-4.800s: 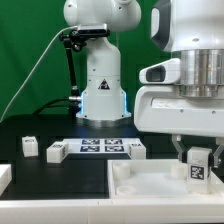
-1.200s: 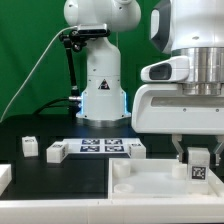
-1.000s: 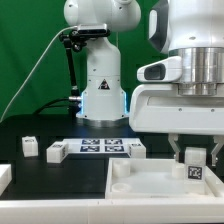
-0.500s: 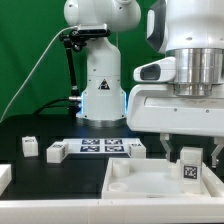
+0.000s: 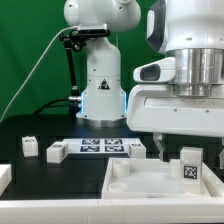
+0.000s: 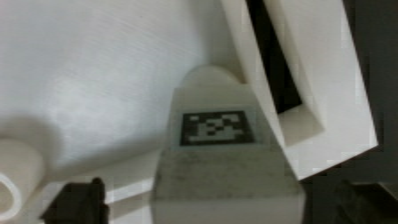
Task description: Assemble one leg
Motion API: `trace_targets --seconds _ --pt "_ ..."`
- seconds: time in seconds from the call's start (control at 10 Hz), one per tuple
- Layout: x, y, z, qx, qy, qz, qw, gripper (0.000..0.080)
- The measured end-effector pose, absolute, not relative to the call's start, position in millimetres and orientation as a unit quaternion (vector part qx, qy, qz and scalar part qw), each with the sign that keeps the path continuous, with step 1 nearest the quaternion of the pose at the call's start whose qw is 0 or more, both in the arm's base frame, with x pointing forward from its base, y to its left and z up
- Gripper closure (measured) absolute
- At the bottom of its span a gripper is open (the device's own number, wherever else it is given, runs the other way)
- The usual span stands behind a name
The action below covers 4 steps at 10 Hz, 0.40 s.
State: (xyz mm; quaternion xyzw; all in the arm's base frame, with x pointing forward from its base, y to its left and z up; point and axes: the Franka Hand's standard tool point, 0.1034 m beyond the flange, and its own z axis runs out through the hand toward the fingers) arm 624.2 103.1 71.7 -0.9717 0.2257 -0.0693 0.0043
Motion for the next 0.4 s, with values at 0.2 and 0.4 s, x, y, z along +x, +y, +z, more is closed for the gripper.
trace_targets --seconds 0.2,0.4 --pt "624.1 103.1 71.6 -0.972 0.226 -0.069 0.004 0.0151" --pt "624.1 103.1 71.4 -0.972 0.226 -0.069 0.004 0.0151"
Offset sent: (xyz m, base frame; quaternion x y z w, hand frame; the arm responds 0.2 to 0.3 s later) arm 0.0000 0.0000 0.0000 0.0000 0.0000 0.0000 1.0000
